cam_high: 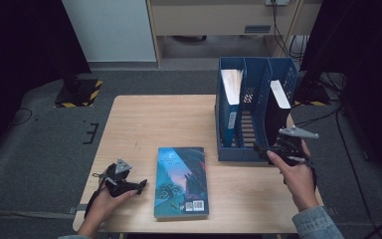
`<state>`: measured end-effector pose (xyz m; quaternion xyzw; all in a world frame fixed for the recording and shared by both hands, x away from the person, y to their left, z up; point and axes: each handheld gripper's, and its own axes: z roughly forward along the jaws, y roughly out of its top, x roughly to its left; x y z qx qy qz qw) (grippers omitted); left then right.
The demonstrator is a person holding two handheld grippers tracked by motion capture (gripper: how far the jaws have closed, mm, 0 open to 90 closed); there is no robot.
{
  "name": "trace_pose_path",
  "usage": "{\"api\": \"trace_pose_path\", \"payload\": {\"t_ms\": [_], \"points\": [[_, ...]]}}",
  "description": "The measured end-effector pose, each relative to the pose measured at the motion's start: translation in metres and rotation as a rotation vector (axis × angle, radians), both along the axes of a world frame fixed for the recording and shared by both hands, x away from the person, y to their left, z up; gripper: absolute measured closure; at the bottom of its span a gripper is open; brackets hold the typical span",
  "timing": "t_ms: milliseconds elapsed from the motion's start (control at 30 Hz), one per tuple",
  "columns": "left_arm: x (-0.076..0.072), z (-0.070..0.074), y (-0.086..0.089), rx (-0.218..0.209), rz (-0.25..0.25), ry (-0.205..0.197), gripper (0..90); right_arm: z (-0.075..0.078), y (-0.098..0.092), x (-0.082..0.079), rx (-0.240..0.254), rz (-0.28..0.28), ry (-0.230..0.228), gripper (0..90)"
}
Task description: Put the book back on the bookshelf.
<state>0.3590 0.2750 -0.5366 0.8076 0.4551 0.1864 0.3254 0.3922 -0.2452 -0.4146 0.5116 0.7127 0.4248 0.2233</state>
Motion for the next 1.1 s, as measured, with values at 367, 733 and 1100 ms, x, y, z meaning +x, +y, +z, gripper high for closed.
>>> {"api": "trace_pose_path", "payload": {"t_ms": [367,733,1100], "points": [[0.001,0.000,-0.001,-0.003,0.005,0.000,0.0,-0.021,0.044,-0.009,0.035,0.153,-0.004,11.4],[0.003,0.000,-0.001,-0.005,-0.008,0.000,0.0,-0.039,0.076,-0.020,-0.034,0.226,0.029,11.9],[0.001,0.002,-0.001,0.003,-0.042,0.016,0.0,-0.055,0.122,-0.030,-0.060,0.310,0.076,12.7]]}}
